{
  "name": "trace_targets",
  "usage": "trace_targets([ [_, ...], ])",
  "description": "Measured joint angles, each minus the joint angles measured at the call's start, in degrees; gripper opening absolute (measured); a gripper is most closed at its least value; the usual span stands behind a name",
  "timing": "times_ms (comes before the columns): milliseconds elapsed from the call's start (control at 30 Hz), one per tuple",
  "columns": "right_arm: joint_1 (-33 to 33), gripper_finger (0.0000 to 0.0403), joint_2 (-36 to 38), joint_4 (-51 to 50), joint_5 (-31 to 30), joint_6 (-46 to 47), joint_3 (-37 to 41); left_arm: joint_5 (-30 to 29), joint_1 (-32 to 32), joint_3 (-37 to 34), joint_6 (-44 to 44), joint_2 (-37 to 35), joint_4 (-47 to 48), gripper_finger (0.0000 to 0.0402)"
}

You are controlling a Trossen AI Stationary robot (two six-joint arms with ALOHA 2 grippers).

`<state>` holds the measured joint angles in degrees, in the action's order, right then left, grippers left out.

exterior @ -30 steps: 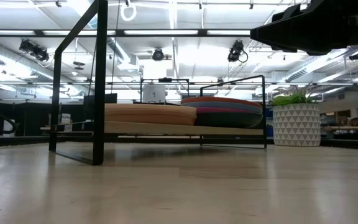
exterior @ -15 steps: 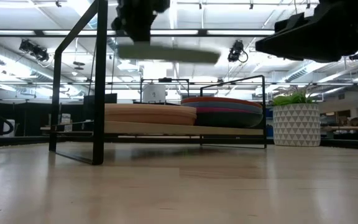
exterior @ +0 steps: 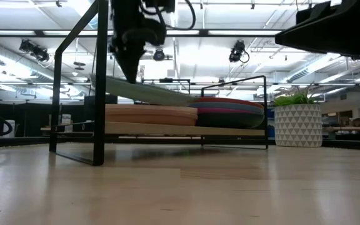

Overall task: Place and stack plates onto a shelf
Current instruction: Stack the light blue plate on top of the light orange plate

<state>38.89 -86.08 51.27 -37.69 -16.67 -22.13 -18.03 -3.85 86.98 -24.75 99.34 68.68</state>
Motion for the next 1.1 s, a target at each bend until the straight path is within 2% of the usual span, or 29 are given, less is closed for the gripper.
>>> trace_targets([
  [233, 0.9, 0.0077, 0.0, 0.5, -1.7, 0.1, 0.0, 1.8, -3.0, -6.5, 3.2, -0.2, -11.6, 0.0011],
  [400, 0.9, 0.0077, 0.0, 0.0, -1.7, 1.6, 0.0, 1.8, -4.4, -6.8, 3.5, -0.2, -11.6, 0.0020],
  [733, 0.9, 0.0077, 0.0, -0.5, -1.4, 2.8, 0.0, 0.9, -5.2, -6.7, 4.6, -0.2, -9.7, 0.0127],
  [900, 0.9, 0.0077, 0.0, -0.5, -1.3, 2.7, 0.0, 4.4, -4.2, -6.4, 8.1, -0.3, -9.7, 0.0151],
  [1000, 0.9, 0.0077, 0.0, -0.5, -1.3, 2.6, 0.0, 6.5, -1.7, -6.5, 10.3, -0.4, -14.4, 0.0152],
  [1100, 0.9, 0.0077, 0.0, -0.4, -1.3, 2.6, 0.0, 6.5, 0.7, -8.3, 9.7, 0.0, -25.0, 0.0148],
])
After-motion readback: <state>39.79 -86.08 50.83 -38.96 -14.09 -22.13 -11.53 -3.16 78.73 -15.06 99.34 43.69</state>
